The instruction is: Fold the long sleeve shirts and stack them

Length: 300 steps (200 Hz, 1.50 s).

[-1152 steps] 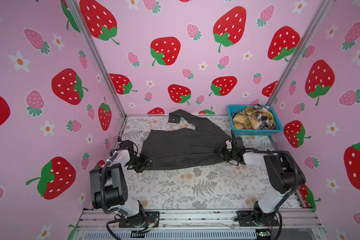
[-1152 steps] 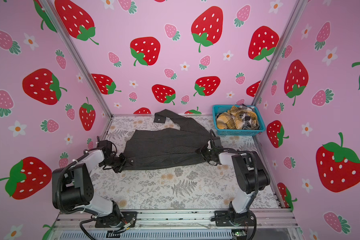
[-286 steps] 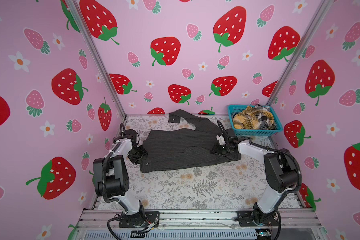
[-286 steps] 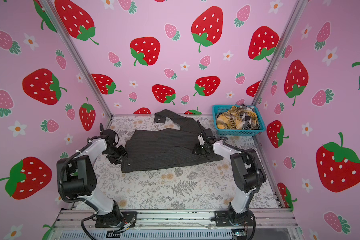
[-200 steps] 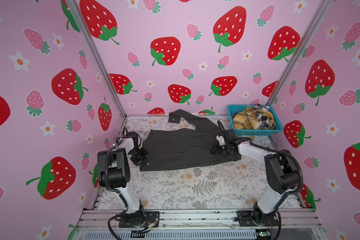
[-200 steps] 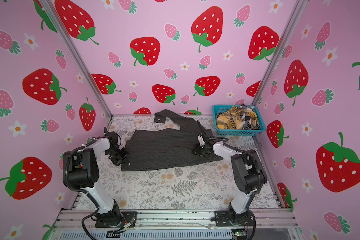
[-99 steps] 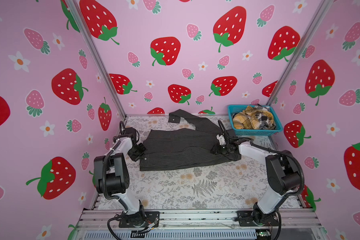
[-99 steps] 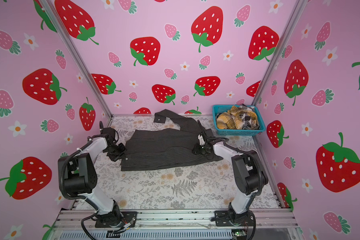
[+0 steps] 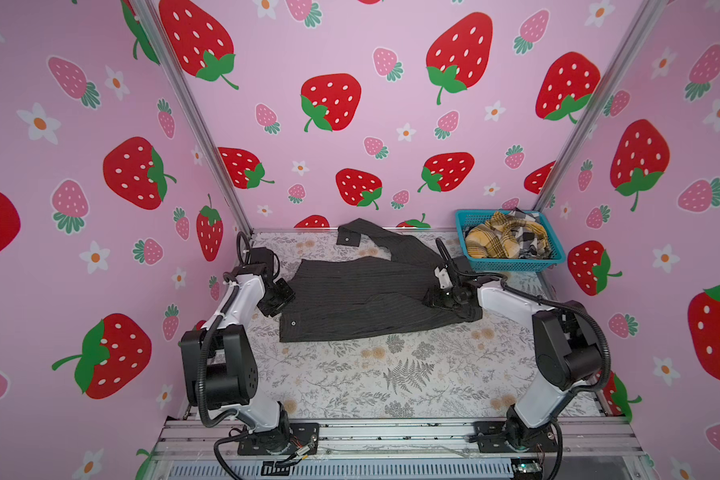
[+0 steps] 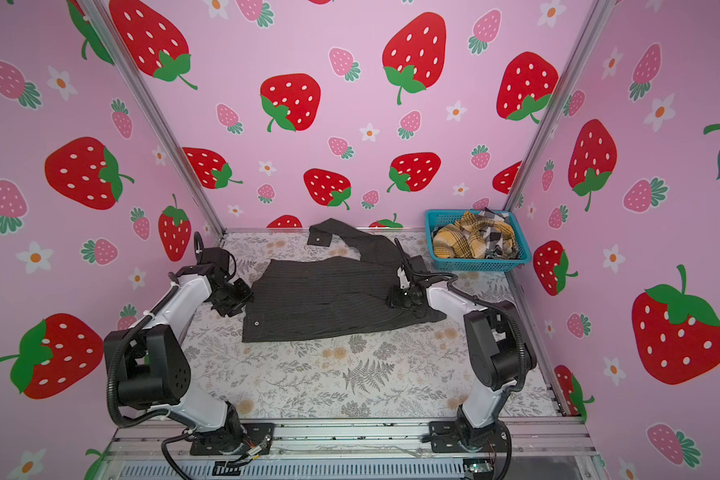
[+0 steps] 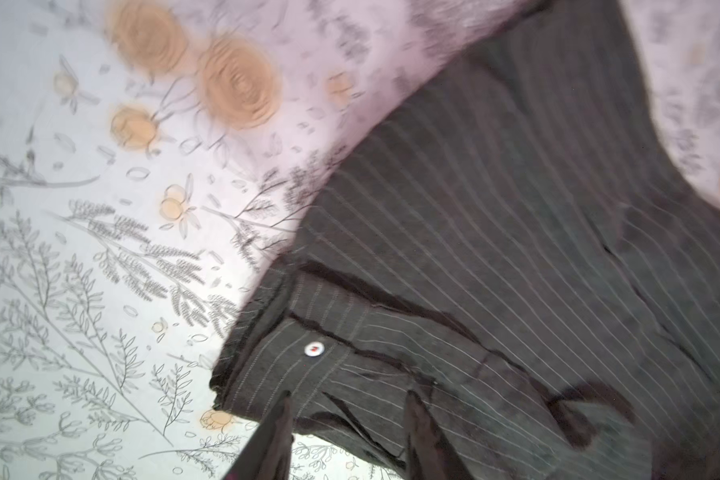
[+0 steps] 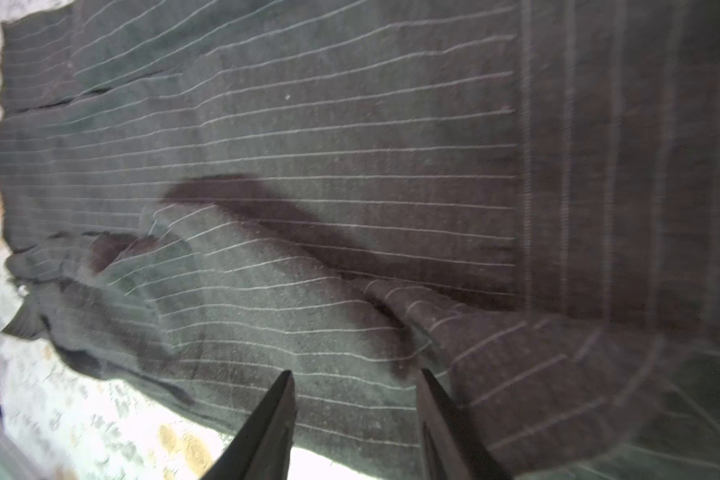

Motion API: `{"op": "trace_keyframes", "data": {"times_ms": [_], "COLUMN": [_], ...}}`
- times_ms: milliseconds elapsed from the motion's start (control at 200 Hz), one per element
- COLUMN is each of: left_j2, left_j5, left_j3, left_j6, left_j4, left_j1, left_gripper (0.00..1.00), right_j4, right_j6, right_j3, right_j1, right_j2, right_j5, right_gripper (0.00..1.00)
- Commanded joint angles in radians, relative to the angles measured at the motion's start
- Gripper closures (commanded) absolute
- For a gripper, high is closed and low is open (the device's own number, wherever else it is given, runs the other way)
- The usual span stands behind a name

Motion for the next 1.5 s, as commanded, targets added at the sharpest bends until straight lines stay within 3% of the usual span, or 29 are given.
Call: {"op": "trace_keyframes", "data": {"times_ms": [0, 100, 185, 300, 595, 715, 795, 855, 960, 1150, 1245, 1495], "left_j2": [0.063, 0.126, 0.149, 0.14, -0.046, -0.122, -0.142, -0.136, -0.052, 0.211, 0.319, 0.535], "left_j5": [0.075, 0.16, 0.213, 0.186, 0.169, 0.166, 0.174, 0.147, 0.125, 0.086, 0.084, 0.061], "left_j3": [-0.031, -0.107, -0.185, -0.267, -0.459, -0.464, -0.398, -0.311, -0.107, 0.286, 0.424, 0.646], "left_j6": [-0.06, -0.11, -0.146, -0.142, -0.071, -0.061, -0.052, -0.042, 0.005, 0.097, 0.14, 0.201], "left_j4": [0.025, 0.111, 0.185, 0.196, 0.139, 0.099, 0.068, 0.045, 0.024, -0.038, -0.048, -0.081], "left_j1": [-0.064, -0.079, -0.08, -0.062, 0.061, 0.074, 0.074, 0.075, 0.077, 0.086, 0.088, 0.091], "left_gripper": [0.72, 0.9, 1.0, 1.0, 1.0, 1.0, 0.96, 0.73, 0.49, 0.39, 0.25, 0.25], "right_j4": [-0.058, -0.051, -0.054, -0.081, -0.103, -0.145, -0.193, -0.223, -0.214, -0.121, -0.153, -0.291], "right_j6": [-0.035, -0.047, -0.055, -0.054, 0.041, 0.053, 0.035, 0.006, -0.057, -0.181, -0.253, -0.339], "right_j3": [0.006, -0.026, -0.064, -0.131, -0.416, -0.416, -0.32, -0.217, -0.042, 0.294, 0.513, 1.01], "right_j1": [0.002, 0.002, 0.003, 0.017, 0.131, 0.143, 0.133, 0.113, 0.047, -0.064, -0.074, -0.113], "right_j2": [0.013, 0.027, 0.032, -0.003, -0.244, -0.317, -0.357, -0.357, -0.286, 0.038, 0.235, 0.631], "right_j5": [0.118, 0.154, 0.157, 0.151, -0.044, -0.044, 0.011, 0.036, 0.075, 0.085, 0.11, 0.116], "right_gripper": [0.53, 0.55, 0.57, 0.58, 0.59, 0.58, 0.52, 0.46, 0.31, 0.21, 0.17, 0.21]}}
